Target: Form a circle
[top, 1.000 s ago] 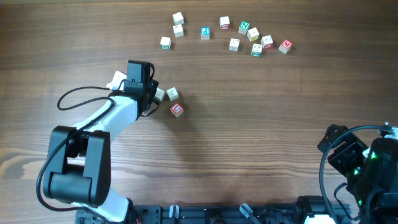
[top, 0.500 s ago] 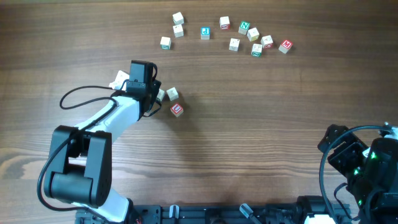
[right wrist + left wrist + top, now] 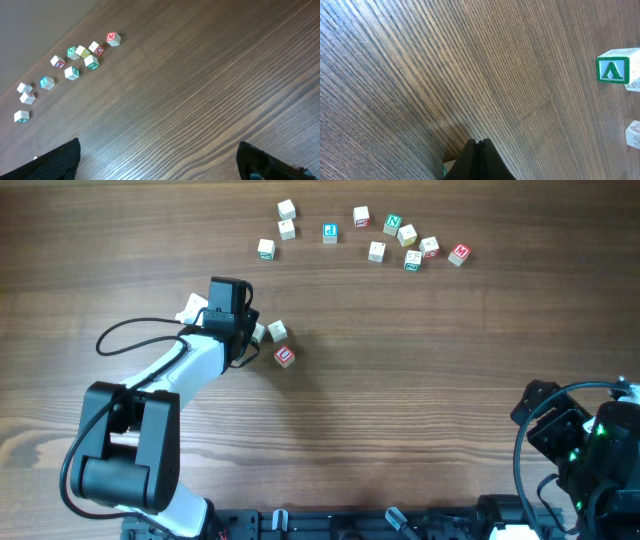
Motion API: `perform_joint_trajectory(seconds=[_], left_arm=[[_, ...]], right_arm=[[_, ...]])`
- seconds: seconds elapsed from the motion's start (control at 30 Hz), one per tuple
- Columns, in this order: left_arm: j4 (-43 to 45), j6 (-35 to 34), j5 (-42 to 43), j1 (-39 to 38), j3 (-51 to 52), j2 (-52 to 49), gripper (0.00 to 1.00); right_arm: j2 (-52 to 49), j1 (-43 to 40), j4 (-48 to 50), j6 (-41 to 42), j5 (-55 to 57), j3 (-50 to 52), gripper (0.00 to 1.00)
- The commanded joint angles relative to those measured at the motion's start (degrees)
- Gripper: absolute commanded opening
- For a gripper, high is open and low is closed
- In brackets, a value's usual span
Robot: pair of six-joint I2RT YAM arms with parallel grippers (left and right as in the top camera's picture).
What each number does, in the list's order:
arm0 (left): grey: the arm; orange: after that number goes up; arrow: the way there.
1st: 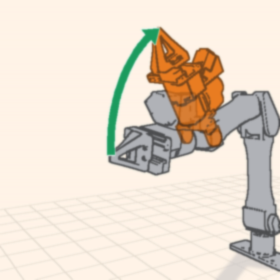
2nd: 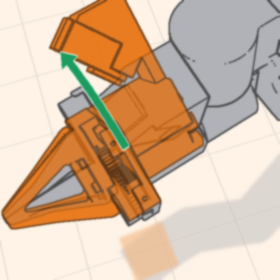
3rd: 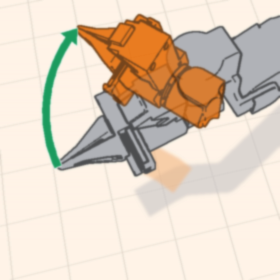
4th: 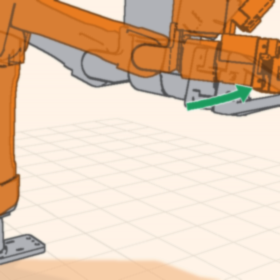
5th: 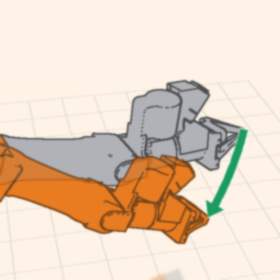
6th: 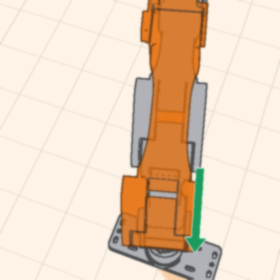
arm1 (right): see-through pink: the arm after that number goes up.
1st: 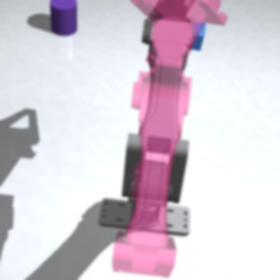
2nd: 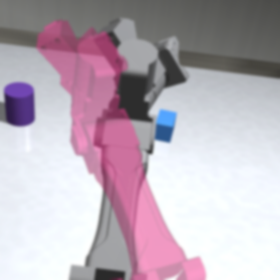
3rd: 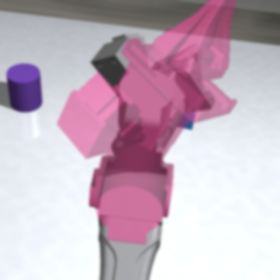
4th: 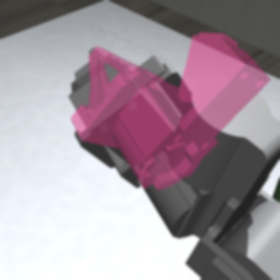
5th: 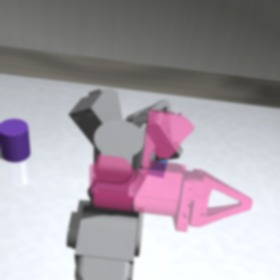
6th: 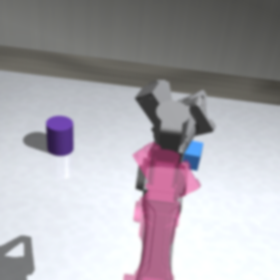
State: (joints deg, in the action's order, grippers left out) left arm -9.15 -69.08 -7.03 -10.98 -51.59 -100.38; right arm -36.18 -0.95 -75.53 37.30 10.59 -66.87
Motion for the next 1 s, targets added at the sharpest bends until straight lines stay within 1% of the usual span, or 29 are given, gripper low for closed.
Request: perform_joint_trajectory(seconds=[0.0,0.97], left_arm=[[0.2,1.3,-0.5,-0.2,0.6,0.3,0.04],[0.6,1.4,0.1,-0.9,0.6,0.3,0.04]], right_arm=[[0.3,0.1,0.2,0.4,0.3,0.0,1.0],[0.3,0.1,0.2,0.4,0.3,0.0,1.0]])
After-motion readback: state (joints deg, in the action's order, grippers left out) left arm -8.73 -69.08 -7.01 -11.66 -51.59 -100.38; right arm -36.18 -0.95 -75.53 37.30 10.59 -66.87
